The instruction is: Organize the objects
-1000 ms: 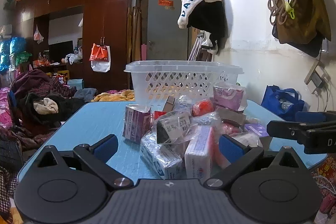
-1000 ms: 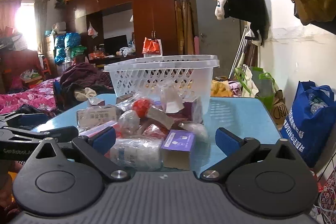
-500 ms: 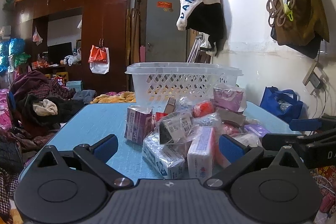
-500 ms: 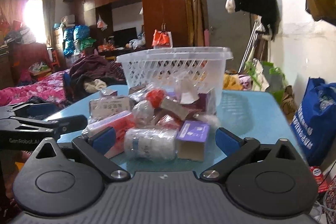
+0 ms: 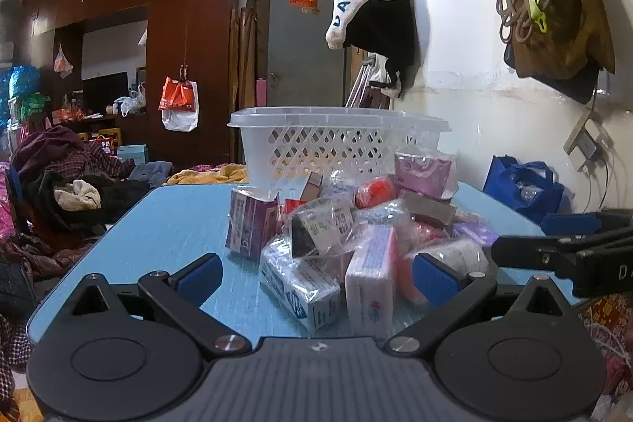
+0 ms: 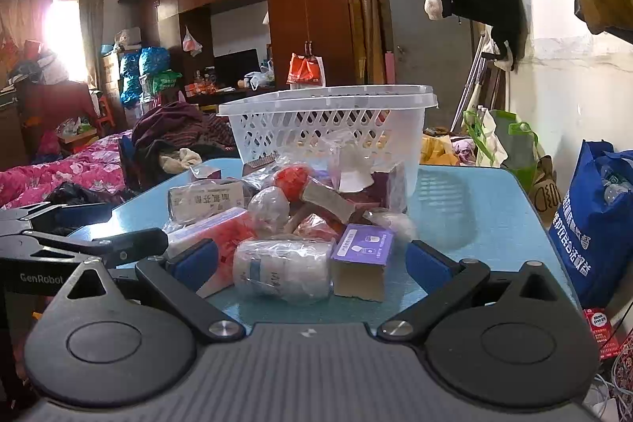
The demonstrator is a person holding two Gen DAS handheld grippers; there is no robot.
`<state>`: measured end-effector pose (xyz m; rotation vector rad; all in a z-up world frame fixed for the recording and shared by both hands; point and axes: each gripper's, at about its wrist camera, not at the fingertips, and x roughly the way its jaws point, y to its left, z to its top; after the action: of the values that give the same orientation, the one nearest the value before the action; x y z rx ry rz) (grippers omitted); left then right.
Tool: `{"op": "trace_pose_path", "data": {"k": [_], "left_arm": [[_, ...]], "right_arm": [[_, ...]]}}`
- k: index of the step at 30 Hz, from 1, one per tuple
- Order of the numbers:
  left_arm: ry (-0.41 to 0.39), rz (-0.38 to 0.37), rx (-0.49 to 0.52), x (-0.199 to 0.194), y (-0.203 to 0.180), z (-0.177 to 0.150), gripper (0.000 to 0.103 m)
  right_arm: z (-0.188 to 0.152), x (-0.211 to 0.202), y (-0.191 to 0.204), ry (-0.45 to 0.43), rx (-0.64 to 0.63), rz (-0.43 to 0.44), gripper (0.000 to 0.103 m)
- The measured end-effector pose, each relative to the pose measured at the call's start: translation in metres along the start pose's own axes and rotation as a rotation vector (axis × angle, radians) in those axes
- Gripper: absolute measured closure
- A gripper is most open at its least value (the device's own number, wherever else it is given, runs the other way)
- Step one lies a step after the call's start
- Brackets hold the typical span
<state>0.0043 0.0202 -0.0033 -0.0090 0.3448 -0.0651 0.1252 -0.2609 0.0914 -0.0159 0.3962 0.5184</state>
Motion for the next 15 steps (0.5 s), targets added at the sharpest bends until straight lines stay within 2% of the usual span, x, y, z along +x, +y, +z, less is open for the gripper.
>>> {"op": "trace_pose_path", "data": {"k": [15], "left_arm": [[0.013, 0.024, -0.001, 0.0031, 0.0013, -0.0035, 0.003]], "right_arm": [[-0.0008, 0.0002, 0.0012, 0.001, -0.003, 0.001, 0.0]]}}
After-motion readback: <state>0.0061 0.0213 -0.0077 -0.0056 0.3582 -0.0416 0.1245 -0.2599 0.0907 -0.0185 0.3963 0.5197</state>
